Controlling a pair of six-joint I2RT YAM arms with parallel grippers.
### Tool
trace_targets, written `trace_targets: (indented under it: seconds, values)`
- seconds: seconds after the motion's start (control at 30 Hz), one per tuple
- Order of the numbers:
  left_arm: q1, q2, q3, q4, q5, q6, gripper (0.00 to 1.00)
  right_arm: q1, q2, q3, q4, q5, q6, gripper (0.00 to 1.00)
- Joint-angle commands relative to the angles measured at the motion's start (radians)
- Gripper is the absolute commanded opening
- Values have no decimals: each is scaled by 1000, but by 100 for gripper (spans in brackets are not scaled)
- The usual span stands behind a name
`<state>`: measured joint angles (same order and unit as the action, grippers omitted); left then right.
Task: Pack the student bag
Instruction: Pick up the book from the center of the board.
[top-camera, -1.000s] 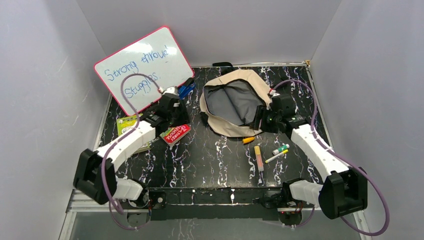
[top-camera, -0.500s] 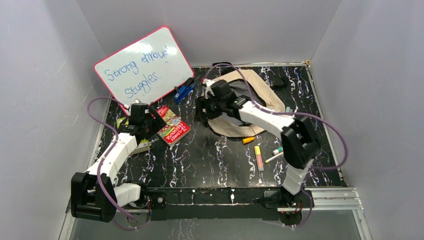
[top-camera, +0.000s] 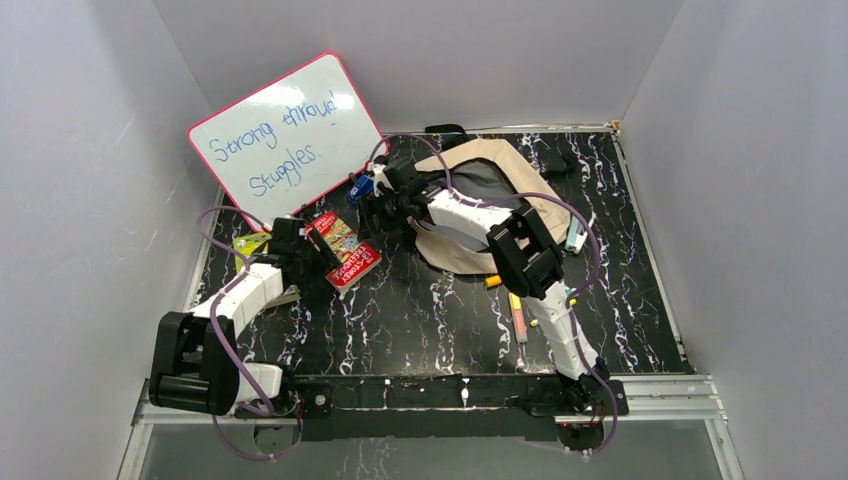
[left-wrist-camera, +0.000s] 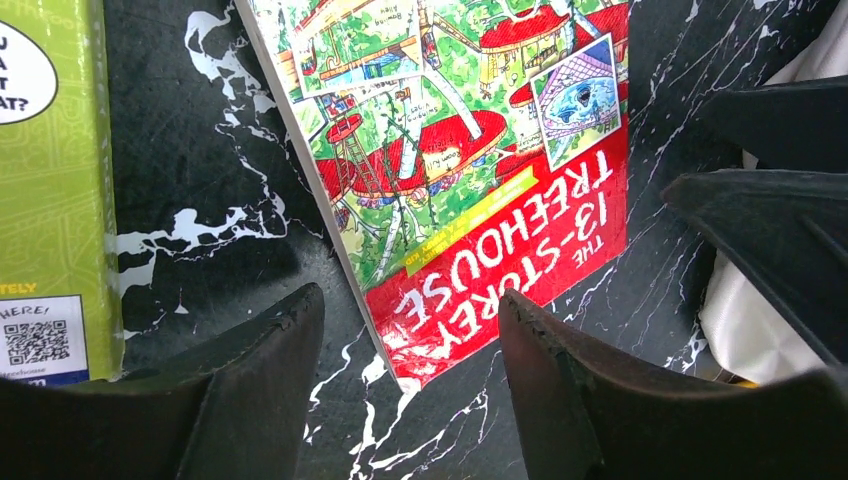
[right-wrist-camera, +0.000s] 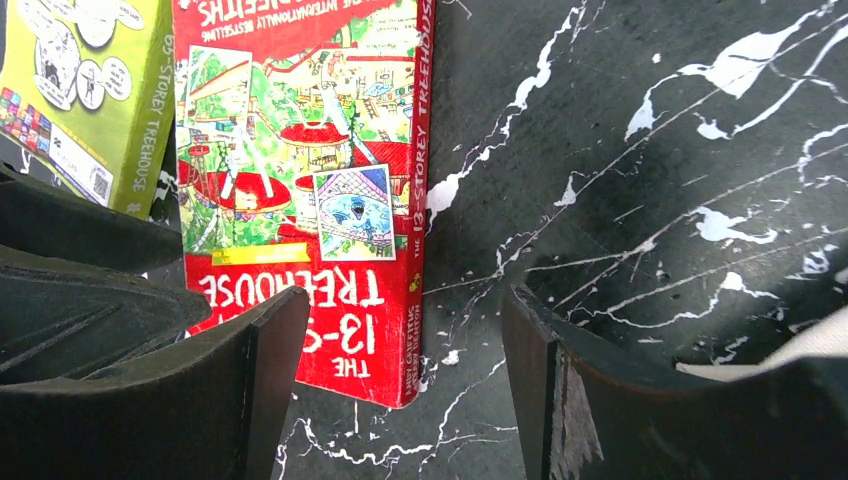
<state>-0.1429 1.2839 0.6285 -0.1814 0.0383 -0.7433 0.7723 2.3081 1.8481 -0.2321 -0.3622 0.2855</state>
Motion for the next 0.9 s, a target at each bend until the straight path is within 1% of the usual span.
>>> trace_targets:
  seconds: [0.0,0.2,0.3,0.53,0.63,0.67,0.77,0.87]
  values:
    - [6,6,-21,32,7,5,62,2,38,68,9,-52,-9,78]
    - [6,31,-38,48,7,1,61,9,99,112,7,-82,-4,73]
    - [6,44,-40,56,5,5,59,19,125,132,-3,-89,-3,69]
    - [6,85,-49,90,36,11,50,27,130,94,17,-87,19,49]
    - [6,102,-50,110,68,16,46,26,117,60,40,-92,26,37]
    - [6,109,-49,117,81,22,44,27,110,47,47,-94,29,31]
    - [6,125,-48,139,126,33,35,27,71,-15,77,-91,39,14]
    - [6,129,-48,166,174,44,26,27,4,-106,128,-82,51,2]
